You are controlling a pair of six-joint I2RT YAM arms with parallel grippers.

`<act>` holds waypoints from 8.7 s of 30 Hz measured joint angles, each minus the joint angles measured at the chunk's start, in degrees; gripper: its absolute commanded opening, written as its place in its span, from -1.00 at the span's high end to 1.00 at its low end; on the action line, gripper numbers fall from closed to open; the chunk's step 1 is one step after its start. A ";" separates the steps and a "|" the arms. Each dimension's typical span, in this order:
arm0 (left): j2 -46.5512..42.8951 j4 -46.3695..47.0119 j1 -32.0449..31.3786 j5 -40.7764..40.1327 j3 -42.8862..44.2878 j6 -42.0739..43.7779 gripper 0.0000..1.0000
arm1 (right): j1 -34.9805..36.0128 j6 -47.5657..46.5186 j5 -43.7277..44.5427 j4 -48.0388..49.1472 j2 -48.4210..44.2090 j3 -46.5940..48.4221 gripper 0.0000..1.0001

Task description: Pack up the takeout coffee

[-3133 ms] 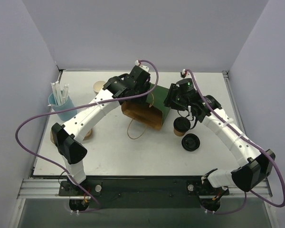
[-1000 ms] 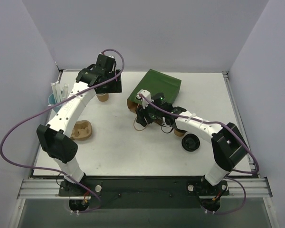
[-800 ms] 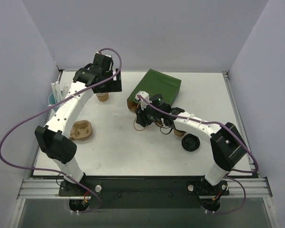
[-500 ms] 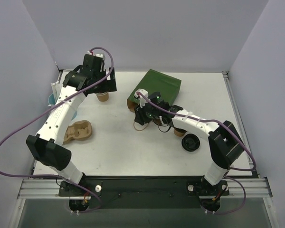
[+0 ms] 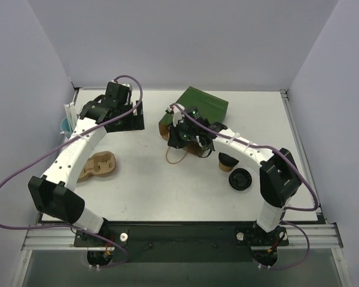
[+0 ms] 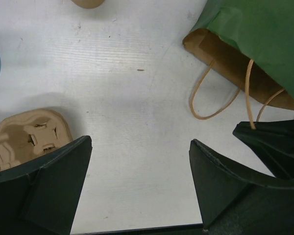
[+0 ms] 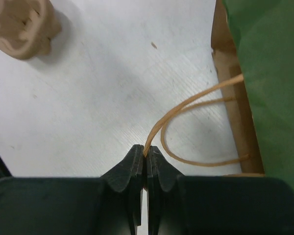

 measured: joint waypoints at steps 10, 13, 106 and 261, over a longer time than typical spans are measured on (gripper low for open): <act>-9.75 -1.55 0.00 -3.04 -1.84 -1.14 -0.70 | -0.28 7.41 -1.73 -4.00 -8.52 10.64 1.00; -11.08 -3.10 0.00 -3.98 -1.09 -1.53 -0.68 | -0.90 10.69 -1.88 -4.02 -9.62 14.10 1.00; -0.46 13.46 -6.62 17.68 -1.90 0.17 -0.26 | -9.84 45.11 35.08 -38.95 -36.04 4.44 -0.16; -17.31 12.52 -4.66 13.31 -17.07 -10.38 0.41 | 7.74 25.33 6.84 -42.53 -2.36 42.86 -0.23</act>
